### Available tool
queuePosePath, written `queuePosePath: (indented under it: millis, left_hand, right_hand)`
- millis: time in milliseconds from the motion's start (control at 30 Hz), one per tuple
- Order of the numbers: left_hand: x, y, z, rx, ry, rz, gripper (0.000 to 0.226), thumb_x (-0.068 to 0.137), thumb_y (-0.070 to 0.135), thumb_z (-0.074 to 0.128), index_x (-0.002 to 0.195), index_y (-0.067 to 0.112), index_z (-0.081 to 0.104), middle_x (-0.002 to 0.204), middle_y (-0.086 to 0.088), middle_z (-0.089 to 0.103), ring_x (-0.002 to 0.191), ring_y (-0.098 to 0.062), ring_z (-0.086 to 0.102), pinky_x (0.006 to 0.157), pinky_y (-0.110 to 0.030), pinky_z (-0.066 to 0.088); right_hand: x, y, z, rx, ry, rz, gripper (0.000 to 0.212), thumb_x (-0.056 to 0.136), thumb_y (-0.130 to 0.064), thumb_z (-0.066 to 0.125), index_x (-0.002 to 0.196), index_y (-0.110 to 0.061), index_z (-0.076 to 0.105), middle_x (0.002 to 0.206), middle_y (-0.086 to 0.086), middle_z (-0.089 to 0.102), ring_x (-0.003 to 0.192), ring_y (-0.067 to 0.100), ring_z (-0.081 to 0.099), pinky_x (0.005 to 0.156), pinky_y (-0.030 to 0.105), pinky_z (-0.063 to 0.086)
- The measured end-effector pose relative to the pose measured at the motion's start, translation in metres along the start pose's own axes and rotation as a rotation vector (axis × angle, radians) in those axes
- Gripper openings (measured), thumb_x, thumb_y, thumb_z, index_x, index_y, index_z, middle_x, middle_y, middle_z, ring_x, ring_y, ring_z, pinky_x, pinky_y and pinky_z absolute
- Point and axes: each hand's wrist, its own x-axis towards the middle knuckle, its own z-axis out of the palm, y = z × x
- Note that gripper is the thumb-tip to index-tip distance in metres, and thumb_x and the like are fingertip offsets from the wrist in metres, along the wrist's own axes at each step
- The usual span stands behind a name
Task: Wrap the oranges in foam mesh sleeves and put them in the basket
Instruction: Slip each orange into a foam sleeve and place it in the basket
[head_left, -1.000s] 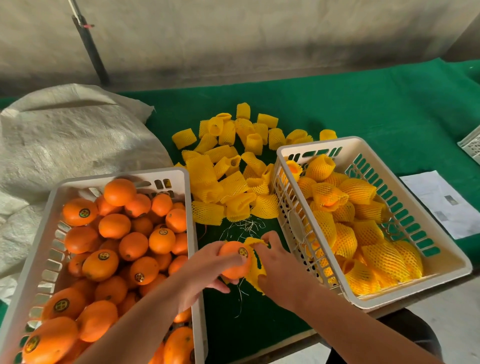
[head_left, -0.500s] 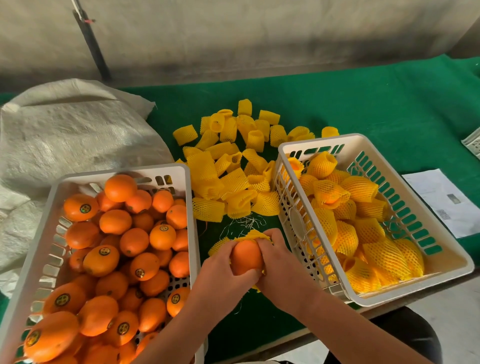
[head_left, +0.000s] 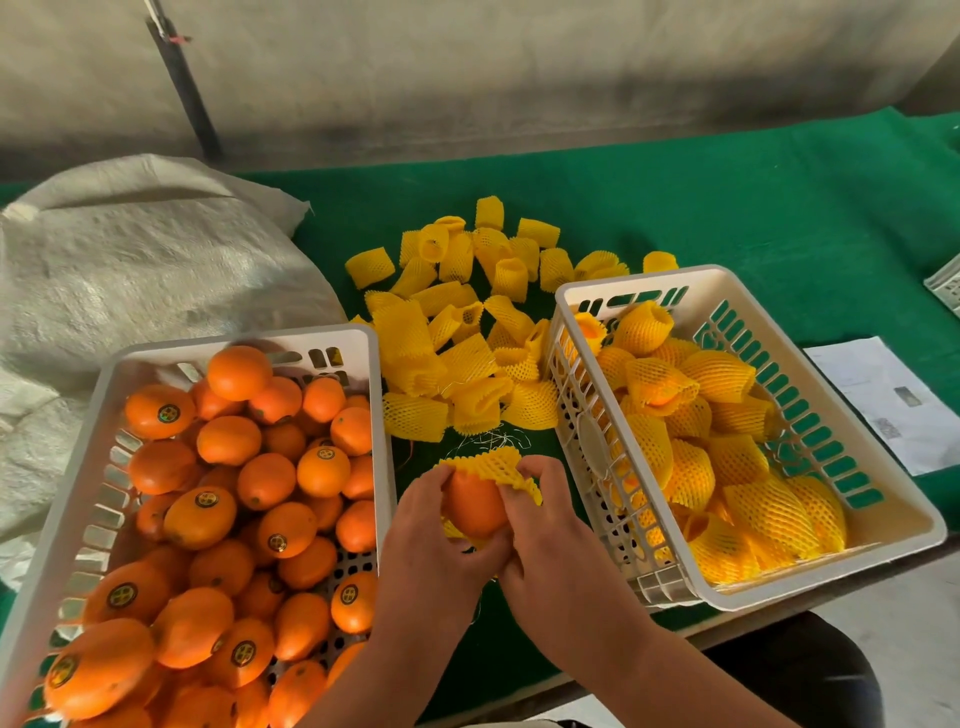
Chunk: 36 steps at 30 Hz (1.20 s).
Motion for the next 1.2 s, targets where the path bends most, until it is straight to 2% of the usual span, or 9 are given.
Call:
queuePosePath:
  millis: [167, 267, 400, 500, 567, 667, 833, 1033, 1200]
  left_hand:
    - [-0.001, 0.002, -0.002, -0.063, 0.070, 0.038, 0.076, 0.070, 0.054, 0.087, 0.123, 0.064, 0.033, 0.120, 0.047, 0.039, 0.111, -0.004, 0.059, 0.076, -0.025, 0.062]
    - [0.000, -0.002, -0.004, -0.082, 0.136, 0.084, 0.072, 0.068, 0.047, 0.084, 0.116, 0.067, 0.034, 0.120, 0.044, 0.041, 0.116, 0.011, 0.050, 0.069, -0.009, 0.054]
    - [0.002, -0.009, -0.007, -0.164, 0.142, 0.055, 0.067, 0.067, 0.041, 0.083, 0.115, 0.060, 0.041, 0.122, 0.039, 0.046, 0.111, -0.015, 0.065, 0.070, -0.019, 0.061]
    - [-0.002, -0.012, -0.008, -0.170, 0.125, 0.071, 0.072, 0.067, 0.035, 0.087, 0.117, 0.059, 0.041, 0.125, 0.040, 0.042, 0.112, -0.021, 0.065, 0.068, -0.031, 0.065]
    - [-0.004, -0.012, -0.006, -0.147, 0.118, 0.085, 0.077, 0.068, 0.028, 0.088, 0.117, 0.061, 0.039, 0.125, 0.042, 0.040, 0.109, -0.020, 0.066, 0.064, -0.024, 0.063]
    - [-0.009, -0.012, 0.000, -0.040, 0.128, 0.117, 0.084, 0.070, 0.015, 0.093, 0.119, 0.054, 0.037, 0.125, 0.030, 0.041, 0.113, -0.017, 0.060, 0.068, -0.014, 0.056]
    - [-0.014, -0.006, 0.006, 0.038, 0.111, 0.138, 0.088, 0.073, 0.031, 0.090, 0.140, 0.037, 0.034, 0.147, 0.019, 0.034, 0.134, -0.008, 0.039, 0.099, -0.033, 0.050]
    - [-0.012, -0.002, 0.007, 0.075, 0.059, 0.087, 0.085, 0.079, 0.044, 0.080, 0.146, 0.042, 0.028, 0.149, 0.027, 0.028, 0.134, -0.021, 0.052, 0.100, -0.041, 0.057]
    - [-0.021, 0.002, -0.005, 0.004, 0.073, 0.283, 0.051, 0.089, 0.038, 0.073, 0.133, 0.044, 0.047, 0.145, 0.029, 0.042, 0.132, -0.009, 0.053, 0.093, -0.015, 0.054]
  right_hand:
    - [-0.012, -0.012, -0.015, 0.034, -0.016, -0.083, 0.048, 0.097, -0.032, 0.059, 0.140, -0.035, 0.039, 0.155, -0.017, 0.014, 0.093, -0.001, 0.060, 0.082, 0.006, 0.051]
    - [-0.018, -0.019, -0.016, 0.078, -0.041, -0.145, 0.054, 0.095, -0.037, 0.056, 0.146, -0.036, 0.038, 0.156, -0.022, 0.014, 0.095, -0.001, 0.060, 0.082, 0.011, 0.053]
    - [-0.017, -0.020, -0.021, 0.212, 0.110, -0.105, 0.047, 0.090, -0.045, 0.068, 0.134, -0.043, 0.051, 0.143, -0.023, 0.034, 0.109, 0.004, 0.058, 0.081, 0.012, 0.052]
    - [-0.007, -0.015, -0.021, 0.292, 0.254, 0.044, 0.082, 0.076, -0.074, 0.074, 0.142, -0.048, 0.034, 0.141, -0.026, 0.036, 0.130, 0.000, 0.045, 0.095, 0.011, 0.045]
    - [0.002, -0.012, -0.020, 0.349, 0.122, 0.148, 0.117, 0.063, -0.090, 0.070, 0.156, -0.055, 0.008, 0.153, -0.028, 0.028, 0.143, -0.001, 0.033, 0.109, 0.024, 0.038]
    - [0.010, -0.010, -0.014, 0.379, -0.001, 0.221, 0.127, 0.056, -0.094, 0.072, 0.153, -0.065, -0.006, 0.146, -0.032, 0.028, 0.137, 0.001, 0.037, 0.109, 0.030, 0.042]
    - [0.012, -0.013, 0.000, 0.357, 0.143, 0.240, 0.106, 0.065, -0.087, 0.069, 0.151, -0.060, 0.013, 0.137, -0.034, 0.034, 0.129, 0.002, 0.044, 0.104, 0.031, 0.052]
    - [0.016, -0.010, 0.001, 0.362, 0.226, 0.286, 0.095, 0.073, -0.074, 0.075, 0.148, -0.051, 0.022, 0.128, -0.033, 0.038, 0.112, -0.020, 0.042, 0.075, 0.001, 0.042]
    - [0.018, 0.002, -0.008, 0.328, 0.179, 0.263, 0.101, 0.067, -0.092, 0.062, 0.149, -0.052, 0.019, 0.128, -0.037, 0.031, 0.114, -0.020, 0.039, 0.079, 0.005, 0.038]
